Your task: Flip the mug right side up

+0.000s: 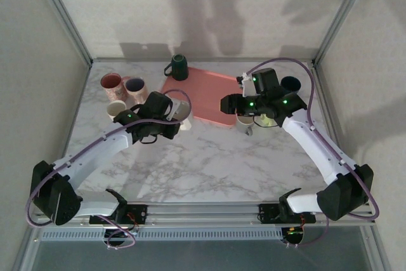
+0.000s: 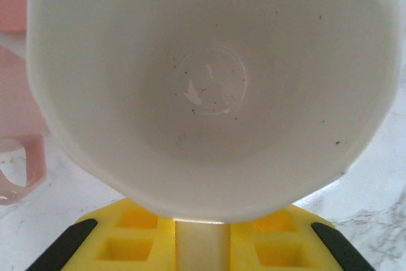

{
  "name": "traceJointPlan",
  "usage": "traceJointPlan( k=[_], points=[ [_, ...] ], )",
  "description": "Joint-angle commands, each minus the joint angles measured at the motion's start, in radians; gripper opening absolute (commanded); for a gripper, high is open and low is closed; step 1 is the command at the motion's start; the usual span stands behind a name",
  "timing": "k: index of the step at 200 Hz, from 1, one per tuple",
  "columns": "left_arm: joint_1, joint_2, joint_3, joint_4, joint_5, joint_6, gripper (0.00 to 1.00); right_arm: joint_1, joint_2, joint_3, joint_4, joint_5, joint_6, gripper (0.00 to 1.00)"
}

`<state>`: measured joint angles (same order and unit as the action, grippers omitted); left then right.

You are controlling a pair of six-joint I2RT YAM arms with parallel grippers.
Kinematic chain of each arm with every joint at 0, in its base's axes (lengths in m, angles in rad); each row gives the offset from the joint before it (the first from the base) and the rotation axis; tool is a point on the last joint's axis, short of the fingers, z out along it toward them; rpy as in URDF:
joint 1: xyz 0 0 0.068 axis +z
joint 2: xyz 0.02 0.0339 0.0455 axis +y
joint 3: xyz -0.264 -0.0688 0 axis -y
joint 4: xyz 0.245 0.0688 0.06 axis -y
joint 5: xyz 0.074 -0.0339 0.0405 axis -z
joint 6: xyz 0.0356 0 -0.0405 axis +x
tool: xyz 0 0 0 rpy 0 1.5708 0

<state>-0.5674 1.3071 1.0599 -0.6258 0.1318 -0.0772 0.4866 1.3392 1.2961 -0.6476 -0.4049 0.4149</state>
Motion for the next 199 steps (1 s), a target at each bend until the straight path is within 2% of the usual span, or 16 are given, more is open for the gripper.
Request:
traceJointPlan(
  k=[1, 65, 140, 158, 183, 199],
  points=[
    [0.01, 0.014, -0.009, 0.076, -0.07, 0.011, 0.0, -0.009, 0.012, 0.02, -0.009, -0.023, 0.015, 0.54],
    [0.01, 0.12, -0.036, 0.111, -0.127, -0.004, 0.0, -0.011, 0.034, 0.022, -0.012, -0.035, 0.023, 0.54],
    [0.009, 0.151, -0.09, 0.176, -0.121, -0.016, 0.01, -0.015, 0.055, 0.023, -0.021, -0.054, 0.028, 0.54],
    [0.009, 0.153, -0.104, 0.189, -0.122, -0.021, 0.09, -0.017, 0.059, 0.024, -0.02, -0.057, 0.028, 0.54],
    [0.009, 0.138, -0.127, 0.199, -0.121, -0.021, 0.4, -0.018, 0.058, 0.023, -0.02, -0.061, 0.031, 0.55],
    [0.01, 0.122, -0.136, 0.196, -0.108, -0.015, 0.47, -0.018, 0.056, 0.02, -0.018, -0.063, 0.031, 0.55]
  ],
)
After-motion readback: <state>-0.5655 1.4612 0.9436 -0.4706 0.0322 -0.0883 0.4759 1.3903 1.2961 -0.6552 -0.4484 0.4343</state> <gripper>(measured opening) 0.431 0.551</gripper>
